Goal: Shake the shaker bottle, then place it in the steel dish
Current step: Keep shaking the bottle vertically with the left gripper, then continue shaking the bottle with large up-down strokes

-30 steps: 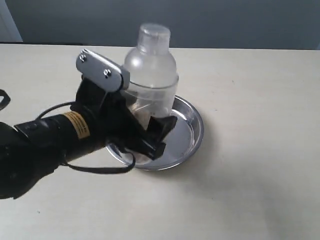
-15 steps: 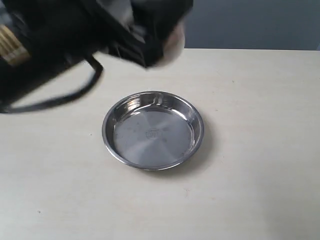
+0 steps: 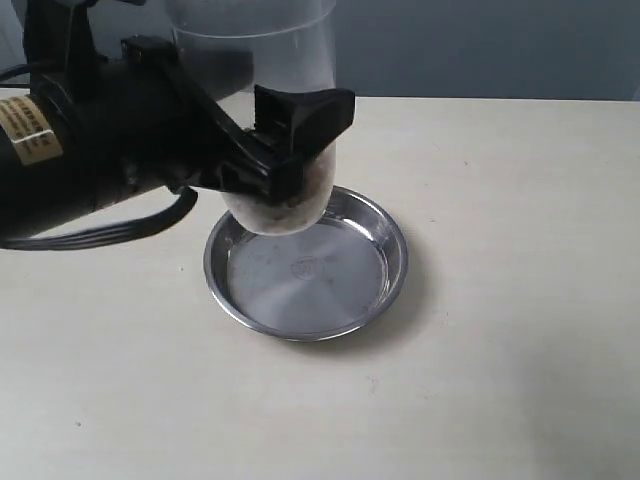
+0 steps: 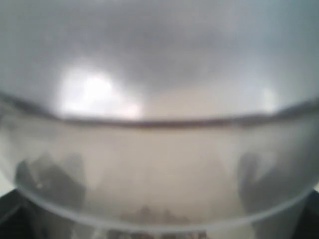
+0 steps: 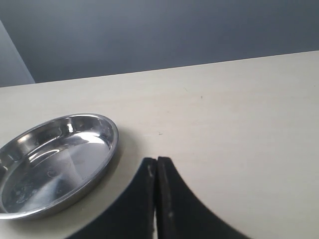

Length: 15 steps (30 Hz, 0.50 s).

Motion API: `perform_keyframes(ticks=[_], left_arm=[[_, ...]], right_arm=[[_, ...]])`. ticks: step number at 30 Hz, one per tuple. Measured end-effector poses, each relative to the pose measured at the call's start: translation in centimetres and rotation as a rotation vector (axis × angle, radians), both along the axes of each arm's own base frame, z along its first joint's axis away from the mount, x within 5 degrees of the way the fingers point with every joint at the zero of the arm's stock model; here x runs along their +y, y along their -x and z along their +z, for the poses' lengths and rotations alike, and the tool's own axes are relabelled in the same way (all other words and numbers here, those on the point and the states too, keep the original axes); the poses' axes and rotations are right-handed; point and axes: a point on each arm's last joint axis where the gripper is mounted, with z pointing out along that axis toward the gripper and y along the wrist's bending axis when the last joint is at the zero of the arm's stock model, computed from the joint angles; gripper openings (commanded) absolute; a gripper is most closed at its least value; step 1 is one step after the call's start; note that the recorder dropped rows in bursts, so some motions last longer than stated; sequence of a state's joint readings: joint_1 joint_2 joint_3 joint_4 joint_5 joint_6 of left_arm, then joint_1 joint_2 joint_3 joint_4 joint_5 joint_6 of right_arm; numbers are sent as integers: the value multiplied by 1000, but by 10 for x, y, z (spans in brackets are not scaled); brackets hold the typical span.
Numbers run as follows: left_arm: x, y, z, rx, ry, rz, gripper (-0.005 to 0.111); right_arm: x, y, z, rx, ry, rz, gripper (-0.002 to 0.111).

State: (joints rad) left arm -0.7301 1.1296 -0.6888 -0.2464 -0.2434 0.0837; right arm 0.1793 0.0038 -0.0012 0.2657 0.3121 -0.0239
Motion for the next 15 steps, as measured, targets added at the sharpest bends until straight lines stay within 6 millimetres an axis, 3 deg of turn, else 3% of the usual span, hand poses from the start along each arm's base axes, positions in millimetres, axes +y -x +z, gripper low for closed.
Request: perform_keyframes(ticks=[7, 9, 11, 13, 15], left_arm=[[0, -1, 15, -157, 75, 3, 0], [-3, -2, 7, -172, 25, -20, 0], [-7, -7, -19, -130, -11, -17, 0], [-11, -16, -70, 15, -41, 23, 0], [-12, -18, -101, 105, -59, 36, 0]], right_arm=[[0, 0, 0, 0, 0, 0, -1], [0, 0, 0, 0, 0, 0, -1], [0, 0, 0, 0, 0, 0, -1], [0, 0, 0, 0, 0, 0, -1], [0, 0, 0, 0, 0, 0, -1]])
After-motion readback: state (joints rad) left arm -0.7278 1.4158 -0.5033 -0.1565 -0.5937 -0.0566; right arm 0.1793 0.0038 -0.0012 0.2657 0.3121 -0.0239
